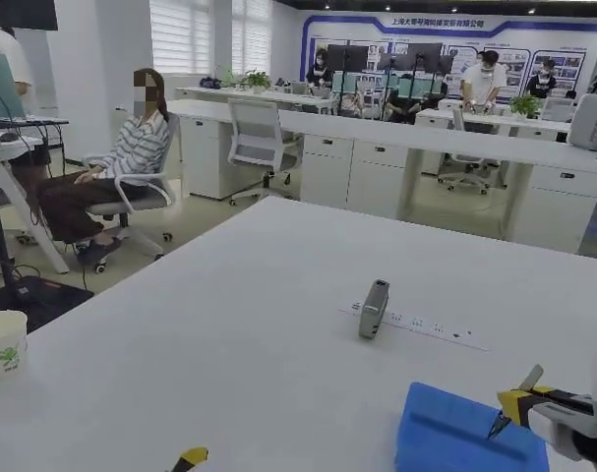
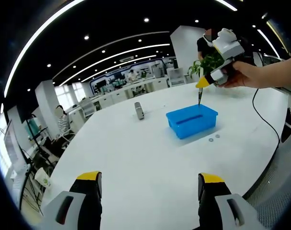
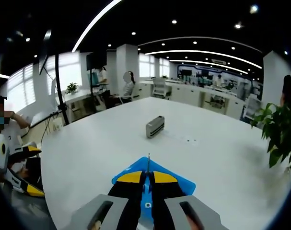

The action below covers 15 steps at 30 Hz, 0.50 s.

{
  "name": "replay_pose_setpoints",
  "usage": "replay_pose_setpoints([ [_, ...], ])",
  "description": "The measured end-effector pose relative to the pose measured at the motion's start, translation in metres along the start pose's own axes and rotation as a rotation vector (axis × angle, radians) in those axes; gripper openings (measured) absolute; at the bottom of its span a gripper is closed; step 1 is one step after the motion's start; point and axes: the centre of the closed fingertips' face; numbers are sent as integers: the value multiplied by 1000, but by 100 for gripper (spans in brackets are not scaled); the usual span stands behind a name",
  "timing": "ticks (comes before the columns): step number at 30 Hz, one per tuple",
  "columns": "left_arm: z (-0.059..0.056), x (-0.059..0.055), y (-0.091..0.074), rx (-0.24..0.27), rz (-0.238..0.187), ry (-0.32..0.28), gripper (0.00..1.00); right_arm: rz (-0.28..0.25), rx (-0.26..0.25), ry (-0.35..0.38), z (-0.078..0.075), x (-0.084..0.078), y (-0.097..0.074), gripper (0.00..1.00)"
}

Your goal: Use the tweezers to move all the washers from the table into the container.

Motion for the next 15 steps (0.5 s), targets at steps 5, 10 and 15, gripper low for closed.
replay_pose_setpoints([
  [5,0,0,0,1,2,1,84,-20,-2,-4,8,-1,-7,2],
  [10,0,-1,0,0,6,2,84,-27,10,23,19,-13,-12,2],
  [15,0,-1,0,-2,10,7,84,2,25,33,29,-32,-10,2],
])
Point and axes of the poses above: the centre of the closed fingertips' face, and the gripper's own axes: y roughly forward along the fingers, z roughly to its left, x roughly out of its top, and after that the axes turned 11 degrees about x, right-handed
